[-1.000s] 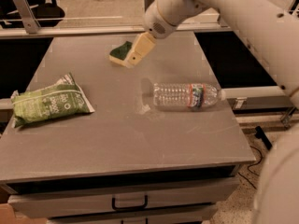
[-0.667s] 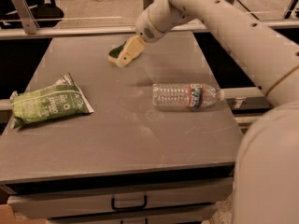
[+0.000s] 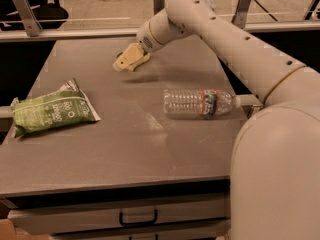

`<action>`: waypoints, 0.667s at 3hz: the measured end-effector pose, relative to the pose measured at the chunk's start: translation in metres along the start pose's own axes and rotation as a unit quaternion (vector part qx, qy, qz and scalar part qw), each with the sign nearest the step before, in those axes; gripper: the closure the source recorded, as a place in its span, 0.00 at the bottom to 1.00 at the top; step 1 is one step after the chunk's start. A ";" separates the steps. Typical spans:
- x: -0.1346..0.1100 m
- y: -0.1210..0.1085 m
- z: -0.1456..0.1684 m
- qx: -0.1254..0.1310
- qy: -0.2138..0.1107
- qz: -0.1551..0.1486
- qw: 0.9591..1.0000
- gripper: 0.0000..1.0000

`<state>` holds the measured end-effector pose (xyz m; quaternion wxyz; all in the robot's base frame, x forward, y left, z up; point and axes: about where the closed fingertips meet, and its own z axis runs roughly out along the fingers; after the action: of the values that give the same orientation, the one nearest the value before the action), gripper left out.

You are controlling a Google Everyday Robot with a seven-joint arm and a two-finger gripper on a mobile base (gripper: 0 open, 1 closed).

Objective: Pick sponge

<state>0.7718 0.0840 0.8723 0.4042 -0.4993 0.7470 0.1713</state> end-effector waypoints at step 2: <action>0.021 -0.016 0.019 0.025 0.012 0.072 0.997 0.42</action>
Offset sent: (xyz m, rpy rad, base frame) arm 0.0261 -0.0211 -0.0345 0.0413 0.1017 -0.2039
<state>0.7904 0.0761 0.8466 0.3939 -0.4361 0.7899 0.1751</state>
